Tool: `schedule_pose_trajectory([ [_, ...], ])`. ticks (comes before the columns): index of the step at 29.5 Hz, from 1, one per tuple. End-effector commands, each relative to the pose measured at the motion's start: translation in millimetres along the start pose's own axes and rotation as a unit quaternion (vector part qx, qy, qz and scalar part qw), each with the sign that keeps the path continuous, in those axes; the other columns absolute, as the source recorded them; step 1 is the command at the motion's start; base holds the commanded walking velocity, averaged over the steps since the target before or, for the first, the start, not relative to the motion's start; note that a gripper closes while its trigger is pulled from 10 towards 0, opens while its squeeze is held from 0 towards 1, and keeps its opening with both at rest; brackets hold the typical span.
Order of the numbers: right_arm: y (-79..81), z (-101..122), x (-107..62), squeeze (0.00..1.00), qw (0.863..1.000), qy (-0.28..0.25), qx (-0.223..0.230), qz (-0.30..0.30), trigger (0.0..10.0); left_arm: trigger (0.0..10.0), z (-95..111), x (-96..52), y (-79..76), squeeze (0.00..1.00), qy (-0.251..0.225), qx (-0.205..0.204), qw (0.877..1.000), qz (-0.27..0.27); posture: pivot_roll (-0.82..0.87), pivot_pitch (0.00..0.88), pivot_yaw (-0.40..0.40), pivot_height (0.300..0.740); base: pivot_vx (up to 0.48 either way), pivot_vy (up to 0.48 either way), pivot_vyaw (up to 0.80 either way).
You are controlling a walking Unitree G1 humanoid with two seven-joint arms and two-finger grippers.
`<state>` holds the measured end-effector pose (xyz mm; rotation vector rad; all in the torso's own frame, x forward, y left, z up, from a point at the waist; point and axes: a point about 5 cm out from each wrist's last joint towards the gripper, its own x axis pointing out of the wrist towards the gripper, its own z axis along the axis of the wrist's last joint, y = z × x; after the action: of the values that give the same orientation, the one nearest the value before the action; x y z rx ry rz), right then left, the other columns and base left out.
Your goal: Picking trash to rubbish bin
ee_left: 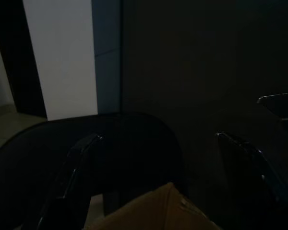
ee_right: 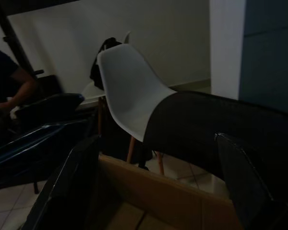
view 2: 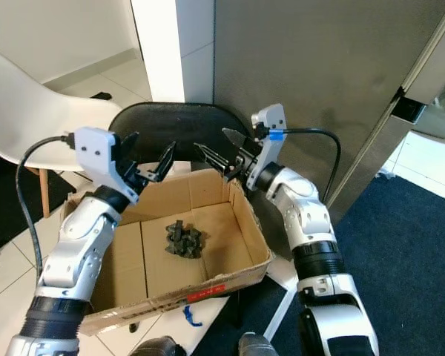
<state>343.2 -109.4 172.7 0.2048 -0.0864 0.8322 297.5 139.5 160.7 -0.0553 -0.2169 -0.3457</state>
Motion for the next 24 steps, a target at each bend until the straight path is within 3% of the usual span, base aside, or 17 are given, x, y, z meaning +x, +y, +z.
schedule_pose_trajectory([
  [1,-0.8,0.3,0.6,0.00,1.000,0.000,-0.001,-0.003,10.0,10.0,-4.8,1.9,-6.0,0.00,0.009,-0.003,1.000,-0.008,-0.02,0.000,-0.043,0.740,-0.379,0.000,0.00],
  [7,-1.1,1.8,2.5,0.00,1.000,-0.015,0.021,-0.008,10.0,10.0,-5.1,2.5,-4.5,0.00,0.009,-0.002,1.000,-0.008,-0.02,0.000,-0.040,0.740,-0.386,0.000,0.00],
  [24,-9.6,-3.3,3.0,0.00,0.999,0.008,-0.012,-0.045,10.0,10.0,-7.6,5.3,-8.9,0.00,0.007,-0.008,1.000,-0.018,-0.03,0.000,-0.046,0.740,-0.385,0.000,0.00],
])
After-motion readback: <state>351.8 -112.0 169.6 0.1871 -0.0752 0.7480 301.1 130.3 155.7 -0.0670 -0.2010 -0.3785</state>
